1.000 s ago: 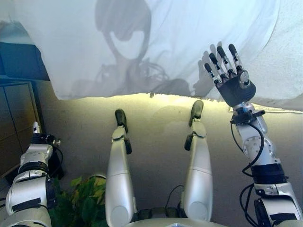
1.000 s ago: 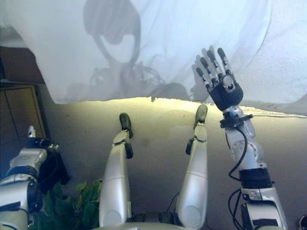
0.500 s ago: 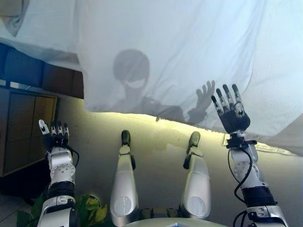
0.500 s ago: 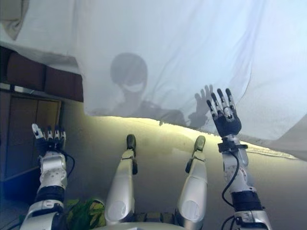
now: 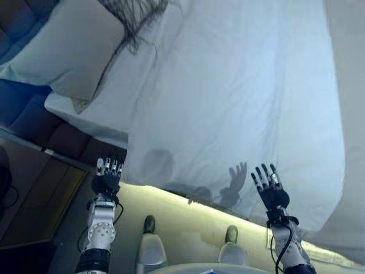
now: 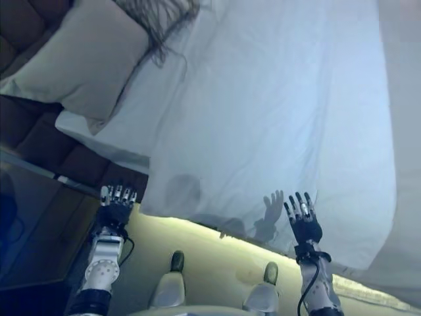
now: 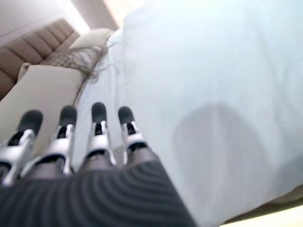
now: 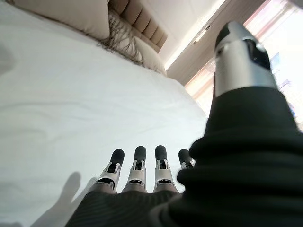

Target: Make the bed neatly

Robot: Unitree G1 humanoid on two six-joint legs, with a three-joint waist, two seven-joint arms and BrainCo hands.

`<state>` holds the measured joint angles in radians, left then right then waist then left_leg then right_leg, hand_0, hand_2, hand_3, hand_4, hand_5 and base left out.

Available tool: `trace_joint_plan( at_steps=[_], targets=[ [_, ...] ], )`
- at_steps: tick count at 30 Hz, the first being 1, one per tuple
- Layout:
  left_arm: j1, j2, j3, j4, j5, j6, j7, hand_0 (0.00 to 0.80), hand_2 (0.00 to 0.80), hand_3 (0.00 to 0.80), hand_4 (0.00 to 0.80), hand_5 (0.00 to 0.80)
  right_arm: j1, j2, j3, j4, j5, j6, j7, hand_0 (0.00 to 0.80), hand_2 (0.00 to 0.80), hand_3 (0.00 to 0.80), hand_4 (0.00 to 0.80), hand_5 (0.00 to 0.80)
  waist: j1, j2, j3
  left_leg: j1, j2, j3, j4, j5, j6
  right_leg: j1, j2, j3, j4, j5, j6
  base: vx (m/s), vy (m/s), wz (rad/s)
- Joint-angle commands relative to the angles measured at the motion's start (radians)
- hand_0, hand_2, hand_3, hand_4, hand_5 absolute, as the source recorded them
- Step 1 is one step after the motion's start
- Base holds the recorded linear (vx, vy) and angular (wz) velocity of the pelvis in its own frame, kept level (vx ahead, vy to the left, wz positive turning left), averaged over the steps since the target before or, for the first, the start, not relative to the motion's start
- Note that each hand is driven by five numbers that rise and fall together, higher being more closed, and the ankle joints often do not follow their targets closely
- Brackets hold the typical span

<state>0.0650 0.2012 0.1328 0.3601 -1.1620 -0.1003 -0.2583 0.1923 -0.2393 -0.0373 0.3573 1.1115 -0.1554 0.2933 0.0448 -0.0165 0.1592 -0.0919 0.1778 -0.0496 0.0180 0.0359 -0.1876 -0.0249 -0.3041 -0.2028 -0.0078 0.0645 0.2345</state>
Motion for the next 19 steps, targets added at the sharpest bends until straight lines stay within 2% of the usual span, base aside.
trace_joint_plan(
  at_steps=[1,3,7,10,14,19],
  targets=[
    [0.009,0.044,-0.022,0.006,0.039,0.054,-0.094,0.0,0.0,0.0,0.0,0.0,0.038,0.008,-0.019,-0.038,-0.02,0.003,-0.003,0.0,0.0,0.0,0.0,0.0,0.024,-0.016,-0.068,0.043,-0.028,0.024,-0.026,0.043,0.089,0.022,0.007,0.027,0.06,0.006,-0.05,0.054,-0.083,-0.07],
    [0.021,0.05,-0.06,-0.002,0.093,0.063,-0.114,0.0,0.0,0.0,0.0,0.0,0.043,0.011,-0.007,-0.039,-0.058,-0.008,-0.016,0.0,0.0,0.0,0.0,0.0,0.023,-0.017,-0.087,0.073,-0.027,0.031,-0.051,0.045,0.093,0.044,0.013,0.027,0.048,0.006,-0.049,0.026,-0.088,-0.08],
    [0.045,0.071,-0.132,-0.039,0.183,0.025,-0.121,0.0,0.0,0.0,0.0,0.0,0.072,-0.001,0.013,-0.064,-0.109,-0.025,-0.037,0.0,0.0,0.0,0.0,0.0,0.021,-0.018,-0.115,0.105,-0.029,0.037,-0.078,0.048,0.096,0.067,0.02,0.026,0.037,0.007,-0.049,-0.004,-0.07,-0.02],
    [0.064,0.058,-0.158,-0.067,0.15,0.072,-0.125,0.0,0.0,0.0,0.0,0.0,0.088,-0.001,0.038,-0.083,-0.097,-0.026,-0.035,0.0,0.0,0.0,0.0,0.0,0.021,-0.019,-0.126,0.12,-0.031,0.042,-0.081,0.043,0.098,0.077,0.023,0.025,0.028,0.01,-0.05,-0.015,-0.041,0.04],
    [0.061,0.075,-0.223,-0.068,0.21,0.065,-0.087,0.0,0.0,0.0,0.0,0.0,0.082,-0.005,0.078,-0.08,-0.101,-0.037,-0.073,0.0,0.0,0.0,0.0,0.0,0.016,-0.022,-0.137,0.131,-0.028,0.062,-0.088,0.042,0.097,0.081,0.027,0.024,0.006,0.024,-0.047,-0.029,-0.039,-0.07],
    [0.049,0.092,-0.227,-0.059,0.192,0.078,-0.073,0.0,0.0,0.0,0.0,0.0,0.075,-0.022,0.101,-0.068,-0.168,-0.065,-0.134,0.0,0.0,0.0,0.0,0.0,0.009,-0.025,-0.149,0.134,-0.024,0.082,-0.102,0.043,0.093,0.082,0.03,0.015,-0.02,0.039,-0.039,-0.009,-0.017,-0.08]
  ],
)
